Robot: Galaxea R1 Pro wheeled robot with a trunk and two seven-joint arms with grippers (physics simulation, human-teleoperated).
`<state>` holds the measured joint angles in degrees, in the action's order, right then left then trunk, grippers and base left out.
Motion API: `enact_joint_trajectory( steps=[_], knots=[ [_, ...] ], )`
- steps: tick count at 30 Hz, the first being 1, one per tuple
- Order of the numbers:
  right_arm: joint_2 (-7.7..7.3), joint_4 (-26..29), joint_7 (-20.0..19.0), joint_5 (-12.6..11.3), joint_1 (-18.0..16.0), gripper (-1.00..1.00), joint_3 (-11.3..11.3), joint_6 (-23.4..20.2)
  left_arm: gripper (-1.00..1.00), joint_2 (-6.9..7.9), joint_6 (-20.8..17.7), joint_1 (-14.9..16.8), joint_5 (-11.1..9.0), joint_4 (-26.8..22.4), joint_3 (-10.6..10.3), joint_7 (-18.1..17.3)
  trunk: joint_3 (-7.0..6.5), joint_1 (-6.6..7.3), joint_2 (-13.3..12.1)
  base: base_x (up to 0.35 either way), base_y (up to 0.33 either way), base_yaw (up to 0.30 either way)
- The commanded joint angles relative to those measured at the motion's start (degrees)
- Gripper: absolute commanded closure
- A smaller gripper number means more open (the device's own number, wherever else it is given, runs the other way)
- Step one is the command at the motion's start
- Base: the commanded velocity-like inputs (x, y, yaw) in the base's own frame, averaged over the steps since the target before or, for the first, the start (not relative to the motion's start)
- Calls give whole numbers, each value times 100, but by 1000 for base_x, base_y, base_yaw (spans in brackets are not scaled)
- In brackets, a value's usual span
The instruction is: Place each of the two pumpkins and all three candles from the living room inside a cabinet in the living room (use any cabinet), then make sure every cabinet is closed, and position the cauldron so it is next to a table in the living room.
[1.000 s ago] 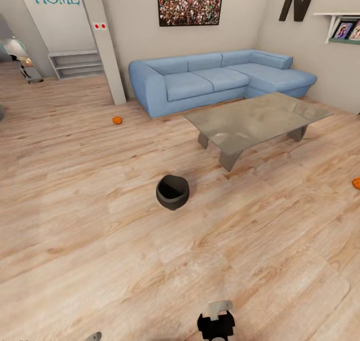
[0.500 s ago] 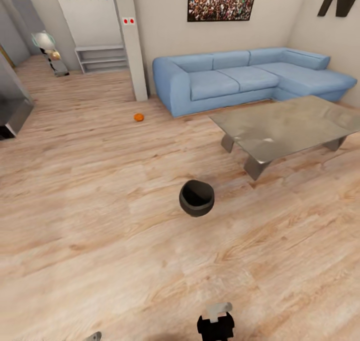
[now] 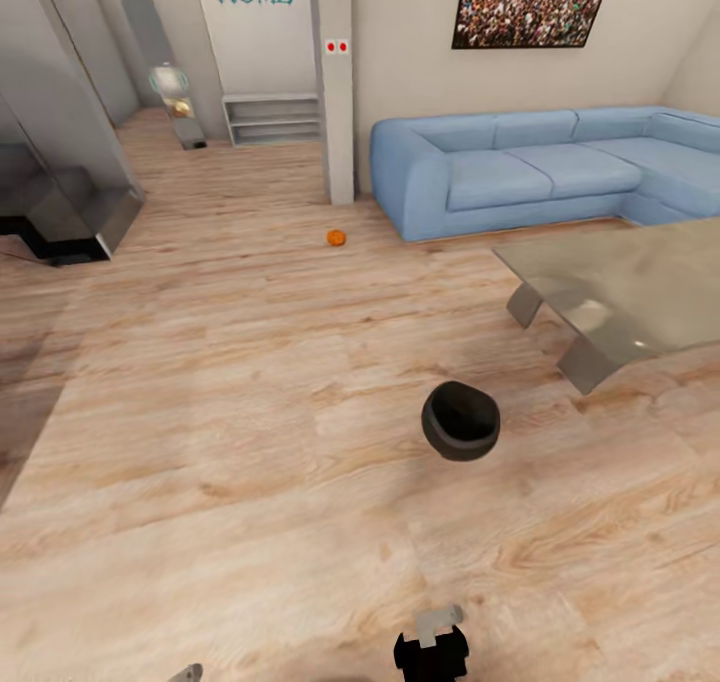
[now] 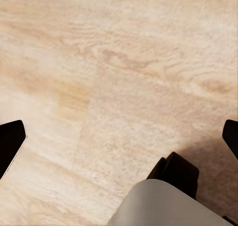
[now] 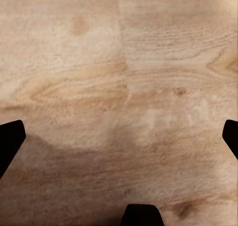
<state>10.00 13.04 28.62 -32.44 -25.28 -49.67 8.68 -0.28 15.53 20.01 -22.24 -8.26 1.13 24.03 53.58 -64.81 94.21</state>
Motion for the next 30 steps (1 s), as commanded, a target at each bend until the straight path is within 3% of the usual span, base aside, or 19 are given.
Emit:
enact_joint_trajectory(
  steps=[1,8,24,27,30],
  knots=[
    [0,-3,21,-59,-4,-100,-43,37,-100,-1,20,3,-10,3,7,5,-1,-2,2,229,272,278],
    [0,-3,21,-55,-3,-100,-42,46,-100,13,20,3,-11,6,2,-1,-34,-2,2,252,254,243],
    [0,-3,24,-44,-9,-100,-29,53,-100,82,5,3,-17,8,-1,3,-39,-2,2,312,175,14],
    [0,-3,26,-38,-8,-100,-26,55,-100,137,3,3,-17,7,2,0,-39,-2,2,329,145,0],
    [0,-3,51,-48,-8,-100,-25,53,-100,359,-8,3,-26,7,21,0,-39,-2,2,330,142,0]
  ],
)
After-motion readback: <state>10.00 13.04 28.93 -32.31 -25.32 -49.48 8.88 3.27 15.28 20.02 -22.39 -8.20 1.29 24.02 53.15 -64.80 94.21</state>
